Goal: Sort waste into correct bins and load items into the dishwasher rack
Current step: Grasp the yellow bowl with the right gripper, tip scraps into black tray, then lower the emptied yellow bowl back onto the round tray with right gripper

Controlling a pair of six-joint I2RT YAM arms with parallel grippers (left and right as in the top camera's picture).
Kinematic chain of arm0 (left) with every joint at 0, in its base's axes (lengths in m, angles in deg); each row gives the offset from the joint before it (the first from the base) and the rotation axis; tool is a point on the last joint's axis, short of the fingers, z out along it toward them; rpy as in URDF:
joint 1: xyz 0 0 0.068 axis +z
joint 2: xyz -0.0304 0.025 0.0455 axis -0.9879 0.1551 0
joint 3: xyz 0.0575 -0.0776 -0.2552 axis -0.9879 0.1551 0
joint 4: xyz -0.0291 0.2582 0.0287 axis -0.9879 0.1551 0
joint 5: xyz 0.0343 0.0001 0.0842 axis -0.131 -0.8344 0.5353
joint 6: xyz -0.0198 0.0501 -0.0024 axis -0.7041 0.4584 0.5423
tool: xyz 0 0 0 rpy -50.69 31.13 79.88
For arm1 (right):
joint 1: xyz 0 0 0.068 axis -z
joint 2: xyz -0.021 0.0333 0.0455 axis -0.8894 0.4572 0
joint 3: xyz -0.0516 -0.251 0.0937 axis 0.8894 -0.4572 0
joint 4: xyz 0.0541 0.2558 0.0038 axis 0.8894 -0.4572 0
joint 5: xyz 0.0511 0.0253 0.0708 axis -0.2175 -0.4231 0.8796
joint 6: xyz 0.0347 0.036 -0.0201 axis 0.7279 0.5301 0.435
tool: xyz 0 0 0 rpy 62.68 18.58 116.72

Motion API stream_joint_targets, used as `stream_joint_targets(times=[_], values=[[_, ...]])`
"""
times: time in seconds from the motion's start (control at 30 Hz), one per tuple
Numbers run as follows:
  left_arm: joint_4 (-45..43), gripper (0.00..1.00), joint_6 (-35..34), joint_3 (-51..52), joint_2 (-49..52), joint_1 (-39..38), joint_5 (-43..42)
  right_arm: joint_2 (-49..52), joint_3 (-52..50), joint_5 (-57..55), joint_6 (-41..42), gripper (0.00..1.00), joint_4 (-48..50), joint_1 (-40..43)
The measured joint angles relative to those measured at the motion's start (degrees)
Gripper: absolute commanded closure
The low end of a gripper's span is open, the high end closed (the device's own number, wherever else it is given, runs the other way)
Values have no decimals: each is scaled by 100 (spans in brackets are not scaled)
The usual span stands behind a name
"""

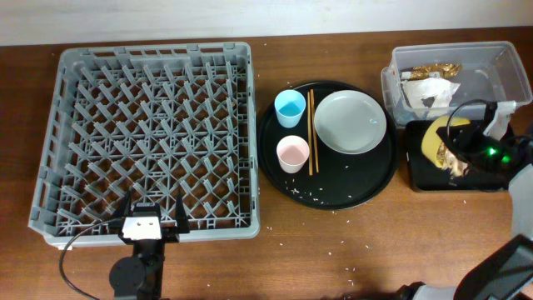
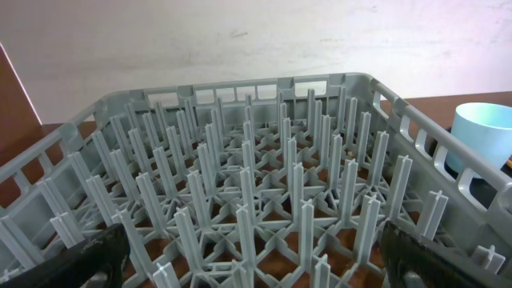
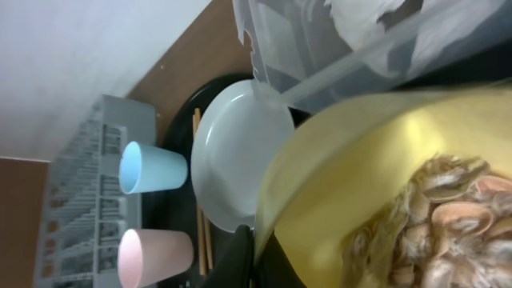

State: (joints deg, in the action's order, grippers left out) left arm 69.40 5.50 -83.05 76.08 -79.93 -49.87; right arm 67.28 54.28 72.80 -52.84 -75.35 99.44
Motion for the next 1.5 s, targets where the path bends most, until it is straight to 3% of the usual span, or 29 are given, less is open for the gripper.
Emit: stream_joint_targets(times=[0.13,0.3,0.57,0.97,1.07,1.17,1.23,1.3,1.4,1.5], values=[[0,1,0,0,0,0,0,837,-404,1655,28,96,1045,442],[0,1,0,0,0,0,0,1056,-435,3241,1215,96,1698,1134],[0,1,0,0,0,0,2,1056,-435,3469,2245,96,1764,1198],[0,1,0,0,0,0,0,1058,-439,3727,2470,96,2382,1189],[0,1,0,0,0,0,0,859,-439,3654,2354,96,2380,306],[0,1,0,0,0,0,2,260,-426,2793,2282,96,2052,-1390],[0,1,0,0,2,0,2,42,-350,378,2107,96,579,-2933],[0,1,2,0,2,0,0,26,-249,-1519,1930,96,-234,-3733],[0,1,0,0,0,0,0,26,-227,-3506,1801,96,-914,-4789],[0,1,0,0,0,0,0,411,-214,-4824,1801,70,-1049,-5289]])
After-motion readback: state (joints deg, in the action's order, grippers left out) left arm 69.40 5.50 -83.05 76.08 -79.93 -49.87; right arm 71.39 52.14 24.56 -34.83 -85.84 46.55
